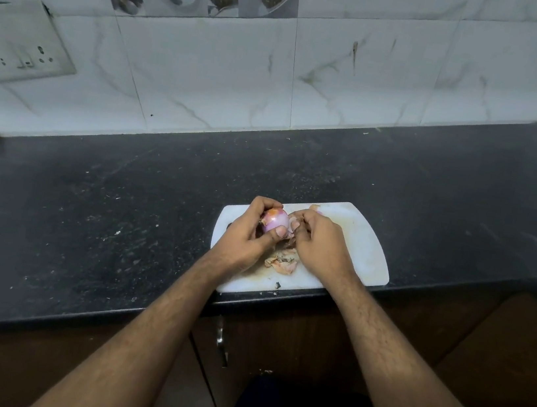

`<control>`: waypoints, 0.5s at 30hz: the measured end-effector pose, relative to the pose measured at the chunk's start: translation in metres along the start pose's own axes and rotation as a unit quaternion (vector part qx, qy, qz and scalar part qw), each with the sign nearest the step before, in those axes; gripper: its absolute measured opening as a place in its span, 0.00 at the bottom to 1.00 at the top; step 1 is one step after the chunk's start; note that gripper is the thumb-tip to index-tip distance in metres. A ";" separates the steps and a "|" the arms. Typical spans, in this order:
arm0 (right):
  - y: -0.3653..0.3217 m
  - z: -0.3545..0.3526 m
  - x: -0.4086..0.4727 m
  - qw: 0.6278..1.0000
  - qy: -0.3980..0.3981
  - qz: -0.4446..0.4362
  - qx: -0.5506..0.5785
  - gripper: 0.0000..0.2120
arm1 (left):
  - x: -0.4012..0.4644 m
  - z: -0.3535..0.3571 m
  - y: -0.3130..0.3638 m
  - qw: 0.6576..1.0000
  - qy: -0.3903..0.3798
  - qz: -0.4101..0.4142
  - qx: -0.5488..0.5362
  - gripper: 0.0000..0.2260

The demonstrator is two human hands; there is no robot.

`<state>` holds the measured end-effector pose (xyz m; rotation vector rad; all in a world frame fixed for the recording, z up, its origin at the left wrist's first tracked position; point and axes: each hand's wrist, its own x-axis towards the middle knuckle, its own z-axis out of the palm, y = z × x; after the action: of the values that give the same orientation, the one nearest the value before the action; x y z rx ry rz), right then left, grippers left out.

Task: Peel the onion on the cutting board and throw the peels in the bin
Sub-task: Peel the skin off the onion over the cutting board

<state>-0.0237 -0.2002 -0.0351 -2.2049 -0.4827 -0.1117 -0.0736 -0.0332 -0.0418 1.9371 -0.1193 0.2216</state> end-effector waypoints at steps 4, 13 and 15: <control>-0.001 -0.001 0.005 1.000 -0.004 0.024 0.012 0.07 | -0.002 -0.002 -0.001 0.999 -0.016 0.020 -0.025 0.17; -0.002 -0.003 -0.002 0.999 0.048 0.003 0.013 0.11 | -0.004 -0.007 0.002 0.986 0.030 0.001 -0.166 0.18; 0.000 -0.003 -0.002 0.999 0.046 -0.016 -0.009 0.15 | -0.003 -0.007 0.003 0.983 0.045 -0.016 -0.178 0.19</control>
<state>-0.0249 -0.2026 -0.0340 -2.1988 -0.4672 -0.2357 -0.0778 -0.0280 -0.0377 1.5684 -0.0621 0.2476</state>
